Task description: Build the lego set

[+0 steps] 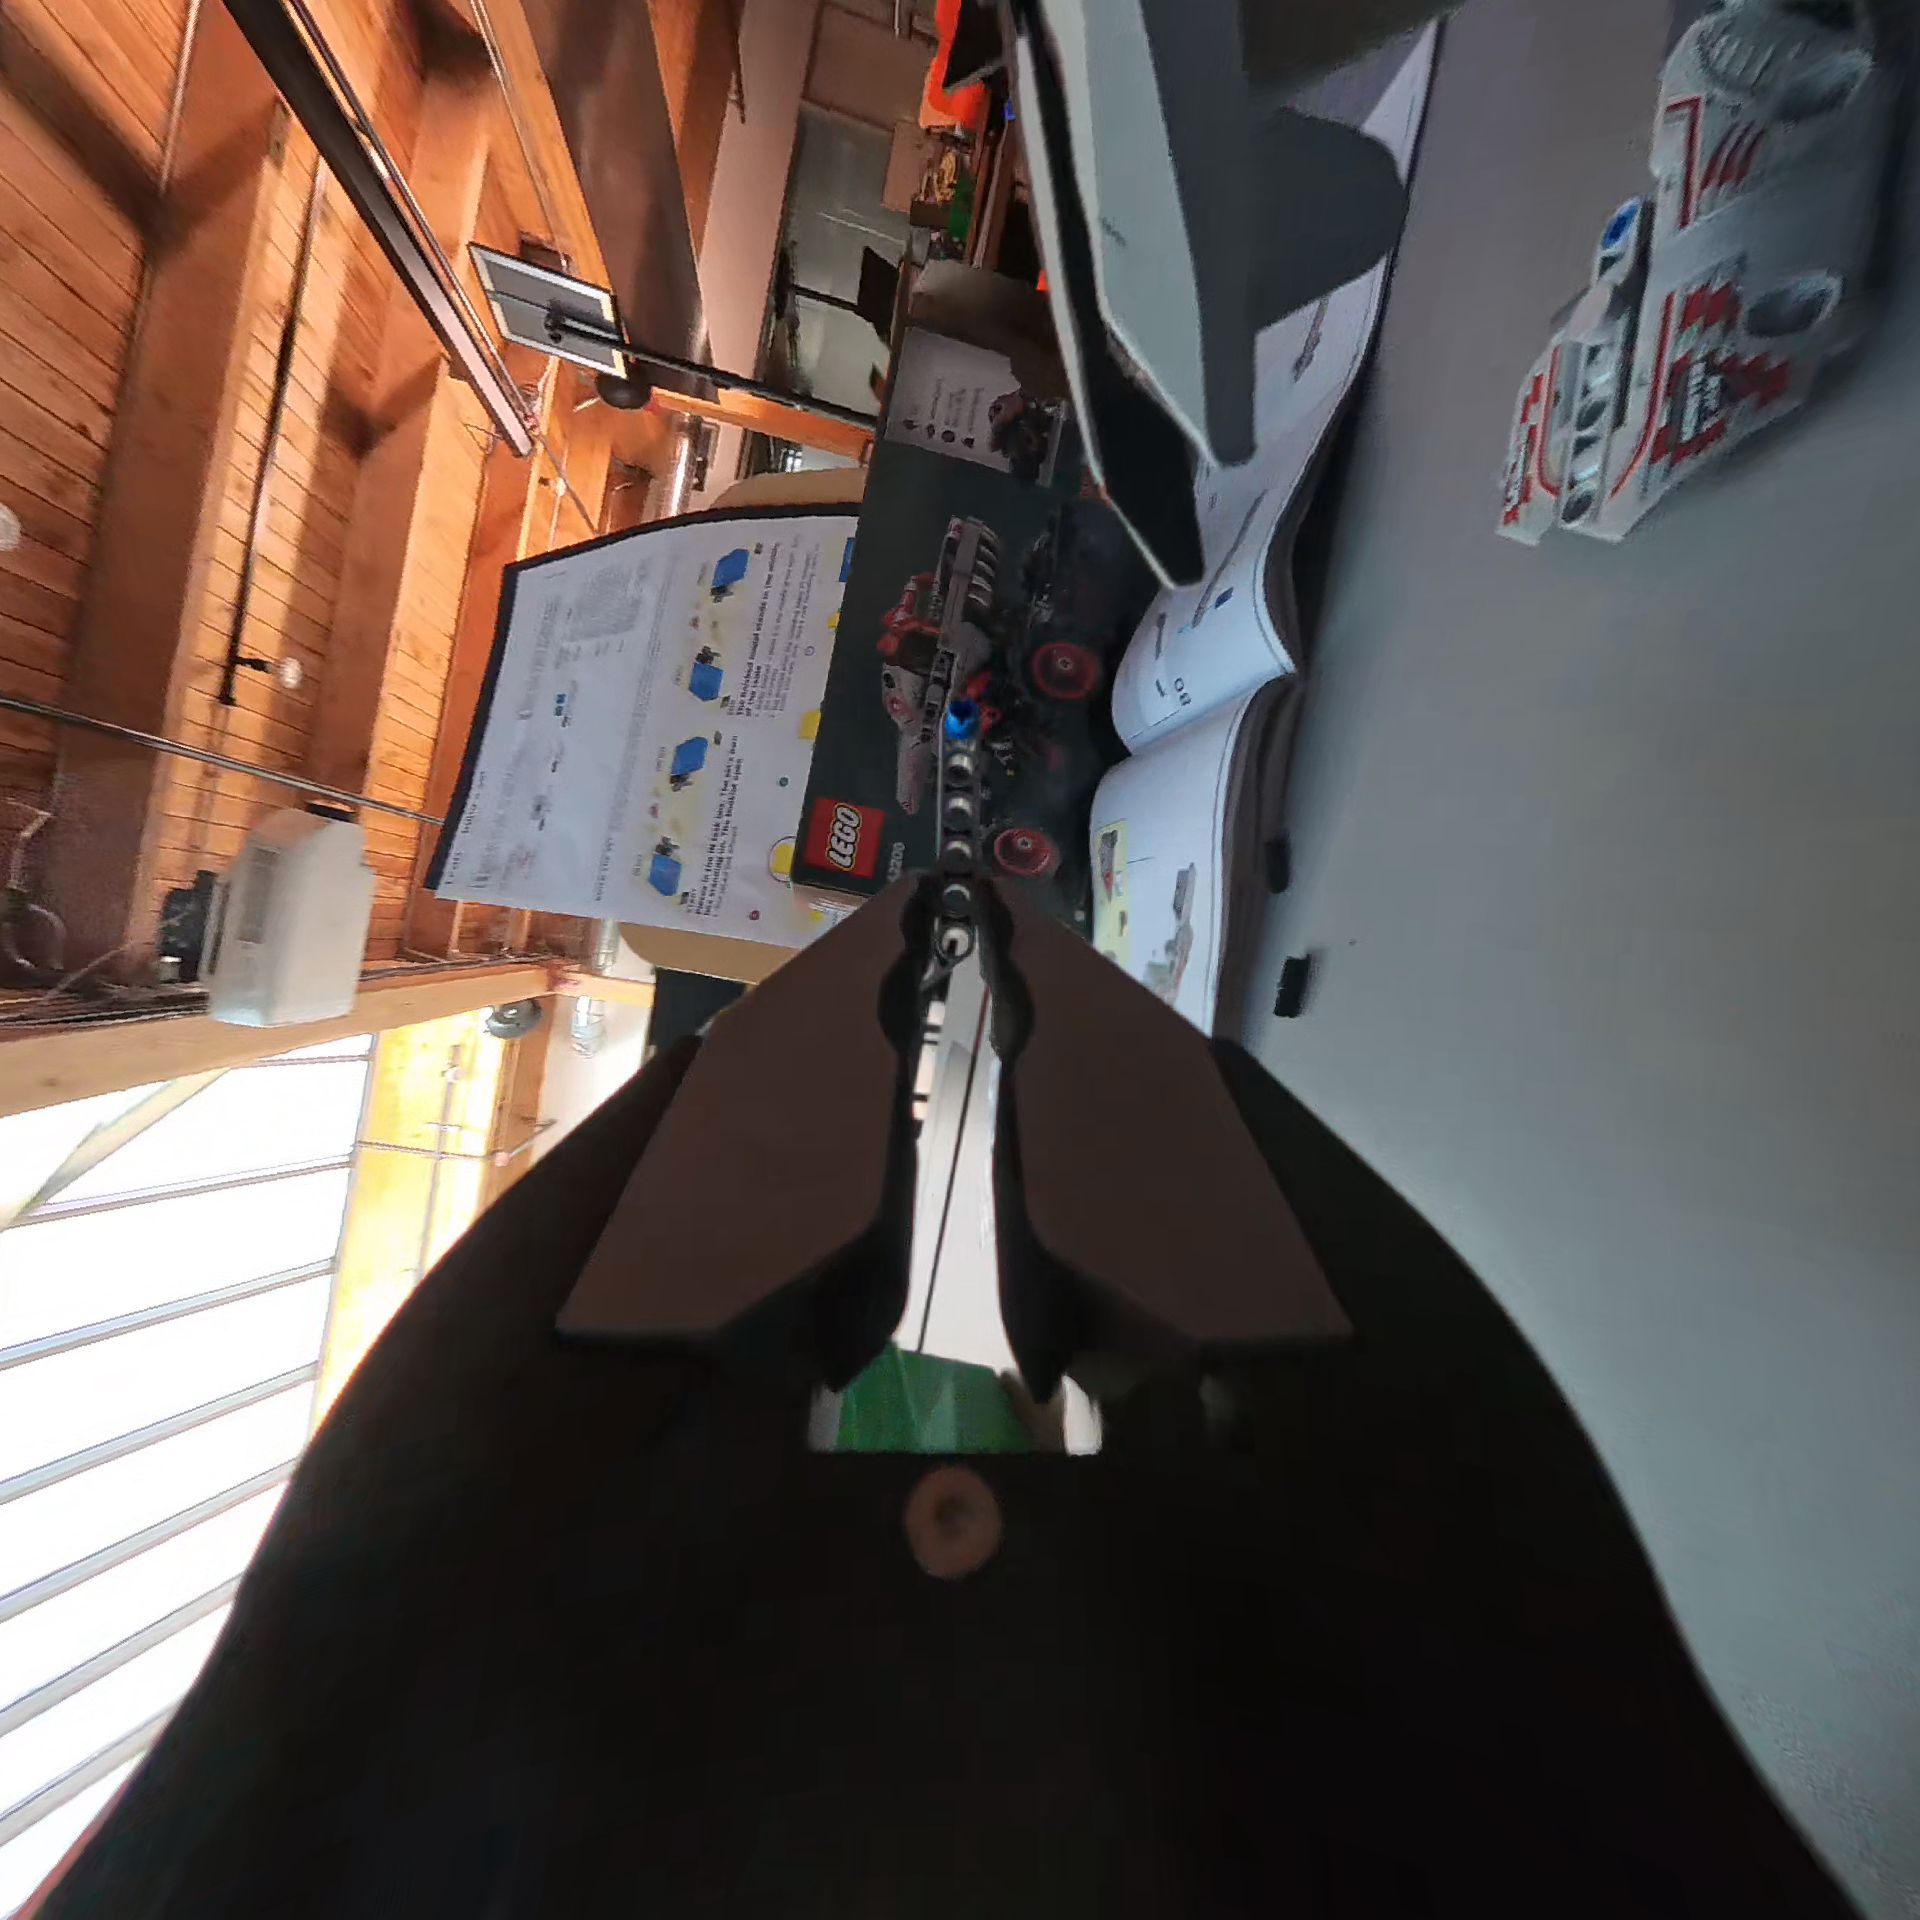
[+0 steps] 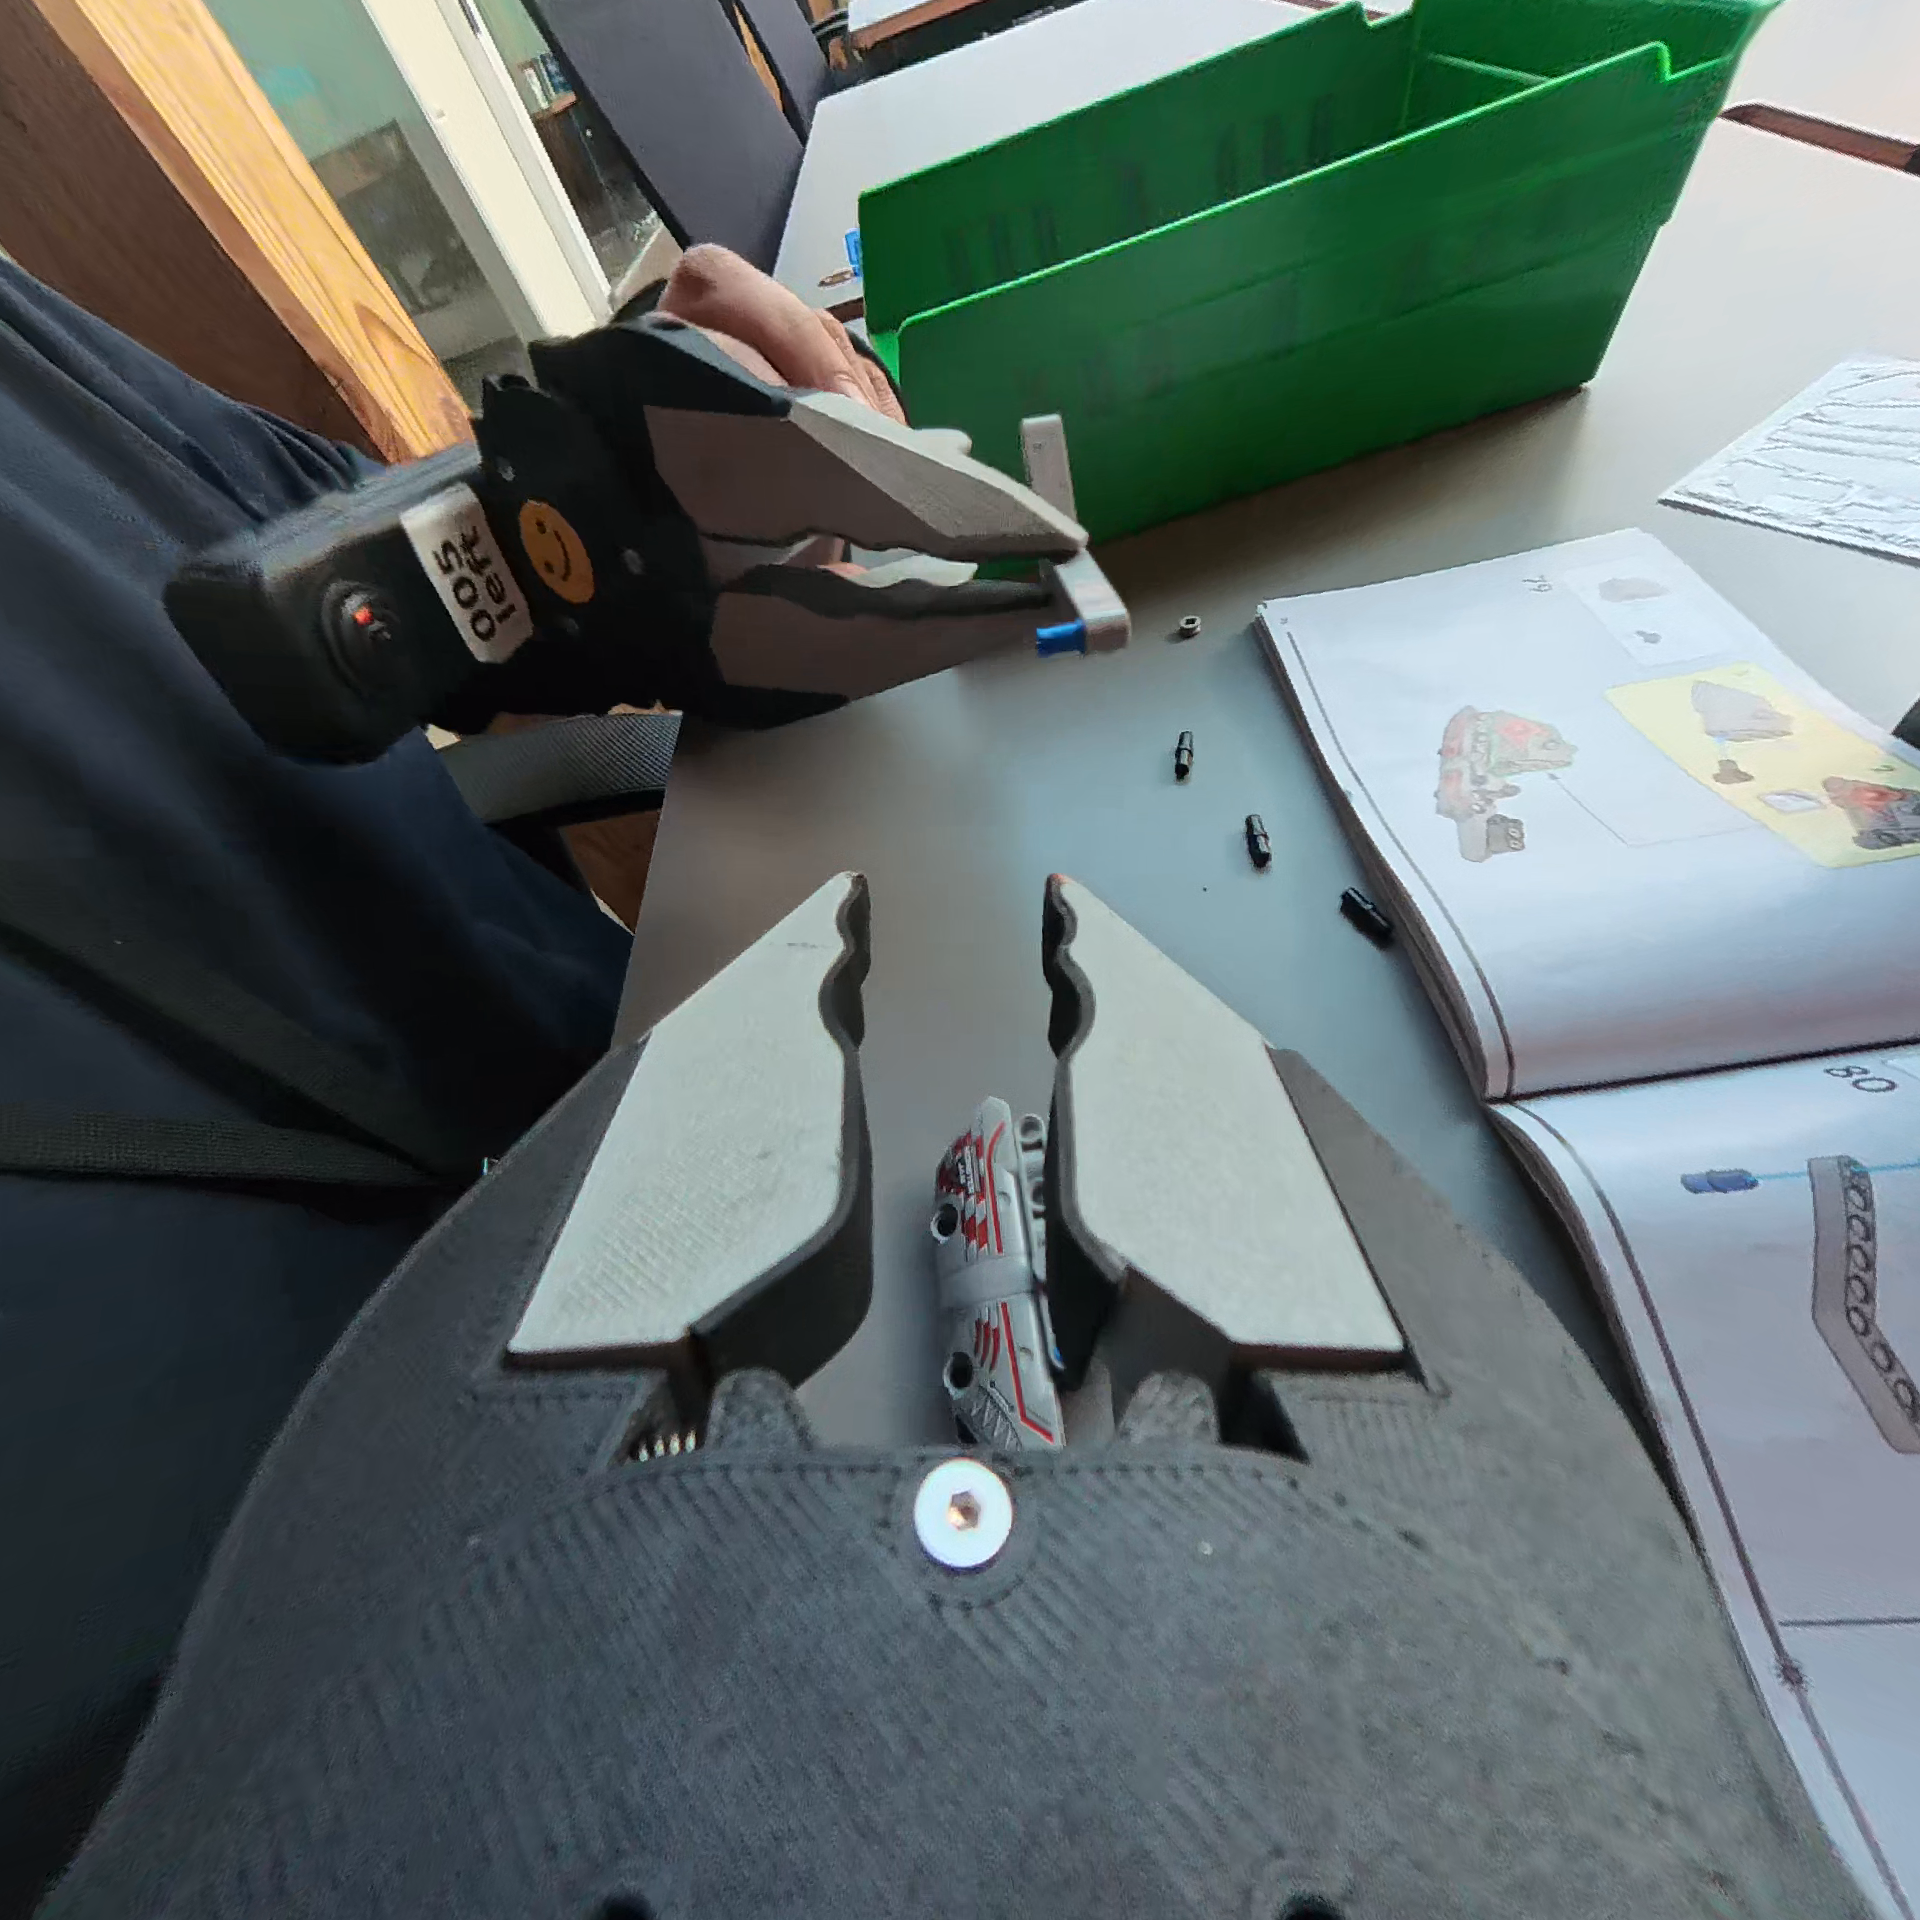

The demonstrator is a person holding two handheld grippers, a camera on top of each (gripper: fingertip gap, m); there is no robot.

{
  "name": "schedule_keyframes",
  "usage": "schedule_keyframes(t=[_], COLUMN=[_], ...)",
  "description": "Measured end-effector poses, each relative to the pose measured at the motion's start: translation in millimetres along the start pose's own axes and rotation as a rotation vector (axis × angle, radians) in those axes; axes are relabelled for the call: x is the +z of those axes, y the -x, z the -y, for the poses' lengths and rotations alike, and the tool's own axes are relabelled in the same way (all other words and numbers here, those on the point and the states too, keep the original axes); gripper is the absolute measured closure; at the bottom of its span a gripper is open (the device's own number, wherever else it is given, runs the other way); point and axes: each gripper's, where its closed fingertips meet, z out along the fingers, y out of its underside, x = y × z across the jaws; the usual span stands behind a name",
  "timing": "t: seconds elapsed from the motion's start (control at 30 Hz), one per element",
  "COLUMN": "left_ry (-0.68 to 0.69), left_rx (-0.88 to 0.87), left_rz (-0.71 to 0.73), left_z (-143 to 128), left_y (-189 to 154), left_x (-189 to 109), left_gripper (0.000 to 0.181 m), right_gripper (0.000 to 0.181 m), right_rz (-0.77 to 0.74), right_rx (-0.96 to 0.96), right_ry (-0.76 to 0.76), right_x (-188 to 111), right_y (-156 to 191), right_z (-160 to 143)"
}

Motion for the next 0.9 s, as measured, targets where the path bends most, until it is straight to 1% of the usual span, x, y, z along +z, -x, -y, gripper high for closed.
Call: schedule_keyframes(t=[0.17,0.3,0.4,0.43,0.53,0.57,0.67,0.8,0.9], left_ry=[0.004,-0.003,-0.023,-0.021,-0.039,-0.045,-0.056,-0.076,-0.073], left_rx=[0.136,0.186,0.229,0.241,0.251,0.254,0.255,0.275,0.28], left_rz=[0.084,0.123,0.139,0.151,0.146,0.146,0.142,0.126,0.122], left_z=[7.0,12.4,19.0,19.6,22.6,24.1,27.7,32.3,31.0], left_y=[2.4,4.0,1.6,2.2,-1.0,-1.9,-4.2,-11.1,-12.4], left_x=[-3.0,-5.0,-7.4,-8.1,-9.5,-10.2,-10.4,-10.3,-9.2], left_gripper=[0.177,0.176,0.176,0.176,0.176,0.176,0.177,0.177,0.177], right_gripper=[0.151,0.147,0.152,0.154,0.174,0.173,0.162,0.163,0.167], right_rz=[-0.006,0.002,-0.021,-0.044,-0.119,-0.137,-0.172,-0.184,-0.181], right_rx=[-0.003,0.011,-0.007,-0.028,-0.115,-0.139,-0.167,-0.189,-0.189], right_ry=[-0.037,-0.092,-0.129,-0.125,-0.084,-0.079,-0.038,-0.032,-0.021], right_x=[3.8,8.2,9.8,9.9,9.3,8.9,10.1,10.4,11.4], right_y=[0.8,3.1,3.4,1.9,-1.7,-2.1,-4.7,-4.6,-5.1], right_z=[9.8,23.4,32.3,32.5,25.4,23.8,15.9,15.0,13.1])
